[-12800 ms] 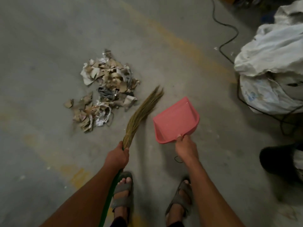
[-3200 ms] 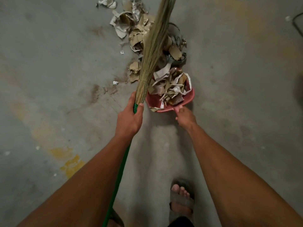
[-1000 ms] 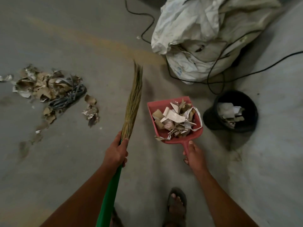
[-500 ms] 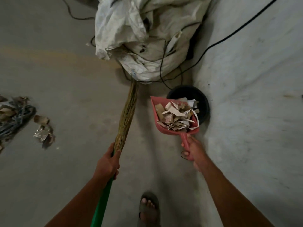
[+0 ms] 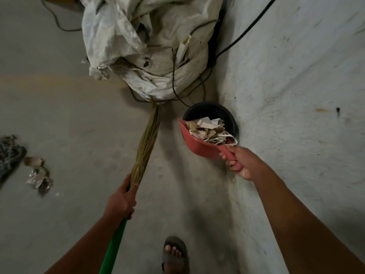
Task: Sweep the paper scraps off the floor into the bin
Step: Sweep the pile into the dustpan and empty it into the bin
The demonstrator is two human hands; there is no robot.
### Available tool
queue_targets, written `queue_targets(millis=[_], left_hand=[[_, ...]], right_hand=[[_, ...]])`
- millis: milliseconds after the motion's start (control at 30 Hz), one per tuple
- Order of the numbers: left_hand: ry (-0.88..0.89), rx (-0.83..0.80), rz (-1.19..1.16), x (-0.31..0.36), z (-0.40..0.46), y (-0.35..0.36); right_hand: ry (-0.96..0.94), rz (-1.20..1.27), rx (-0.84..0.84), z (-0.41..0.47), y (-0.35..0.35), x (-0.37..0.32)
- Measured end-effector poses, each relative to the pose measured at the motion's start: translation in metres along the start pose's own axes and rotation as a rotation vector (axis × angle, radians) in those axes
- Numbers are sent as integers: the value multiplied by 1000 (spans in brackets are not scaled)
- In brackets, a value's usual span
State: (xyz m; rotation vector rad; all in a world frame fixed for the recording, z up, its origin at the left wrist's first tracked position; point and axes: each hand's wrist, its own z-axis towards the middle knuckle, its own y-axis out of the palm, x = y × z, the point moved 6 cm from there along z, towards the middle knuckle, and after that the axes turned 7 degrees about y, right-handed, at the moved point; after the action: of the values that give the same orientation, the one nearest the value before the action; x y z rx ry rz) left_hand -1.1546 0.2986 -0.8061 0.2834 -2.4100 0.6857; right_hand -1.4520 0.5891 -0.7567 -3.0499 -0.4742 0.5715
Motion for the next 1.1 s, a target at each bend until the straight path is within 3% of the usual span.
queue_targets(millis=[167, 667, 1100], left_hand=[[5, -5, -1, 5, -1, 8], [21, -25, 22, 11, -7, 15], [32, -18, 17, -7, -19, 5]], right_hand=[[67, -15, -37, -9, -12, -7], [37, -85, 34, -38, -11, -5], [-3, -384, 246, -77, -13, -21]])
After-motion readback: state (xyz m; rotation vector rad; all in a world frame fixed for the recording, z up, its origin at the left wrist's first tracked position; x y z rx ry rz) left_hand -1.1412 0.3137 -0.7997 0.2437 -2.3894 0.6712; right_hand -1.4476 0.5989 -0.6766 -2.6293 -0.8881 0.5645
